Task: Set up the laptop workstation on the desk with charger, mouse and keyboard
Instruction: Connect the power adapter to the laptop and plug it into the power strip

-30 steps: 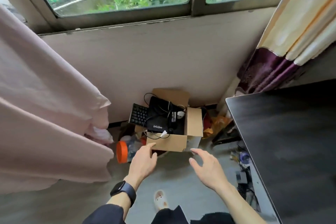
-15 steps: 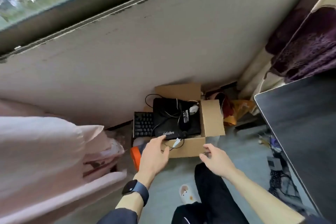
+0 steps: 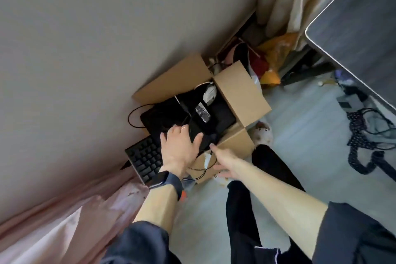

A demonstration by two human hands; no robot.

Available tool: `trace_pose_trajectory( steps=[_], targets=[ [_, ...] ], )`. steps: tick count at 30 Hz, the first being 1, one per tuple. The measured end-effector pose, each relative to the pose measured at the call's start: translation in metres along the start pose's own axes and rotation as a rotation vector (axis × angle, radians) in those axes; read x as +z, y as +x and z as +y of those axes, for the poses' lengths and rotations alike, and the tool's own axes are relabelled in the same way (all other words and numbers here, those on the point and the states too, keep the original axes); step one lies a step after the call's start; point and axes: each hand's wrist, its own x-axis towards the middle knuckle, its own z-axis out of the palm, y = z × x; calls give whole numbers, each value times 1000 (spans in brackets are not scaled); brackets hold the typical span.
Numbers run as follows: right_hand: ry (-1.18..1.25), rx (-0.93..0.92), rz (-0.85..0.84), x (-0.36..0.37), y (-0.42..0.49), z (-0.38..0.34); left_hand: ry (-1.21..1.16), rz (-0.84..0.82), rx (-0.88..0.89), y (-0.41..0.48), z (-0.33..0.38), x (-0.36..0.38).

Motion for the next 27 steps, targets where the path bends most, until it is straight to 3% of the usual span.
trace_pose_trajectory(
  steps=[4, 6, 10, 15, 20, 27],
  targets=[
    [200, 19, 7, 13, 8, 17, -78, -38, 16, 4, -1, -13],
    [256, -3, 33, 16, 4, 21, -259, -91, -40, 2, -12, -33],
    [292, -116, 101, 13, -24, 17, -587, -2, -85, -12, -33, -109],
    [269, -253, 159, 4, -69, 26, -740, 31, 127, -66, -33, -177],
    [432, -464, 8, 26, -146, 30, -899, 181, 292, -141, -41, -251],
    [625, -614, -54, 55, -255, 25, -1181, 197, 598, -259, -51, -364]
  ],
)
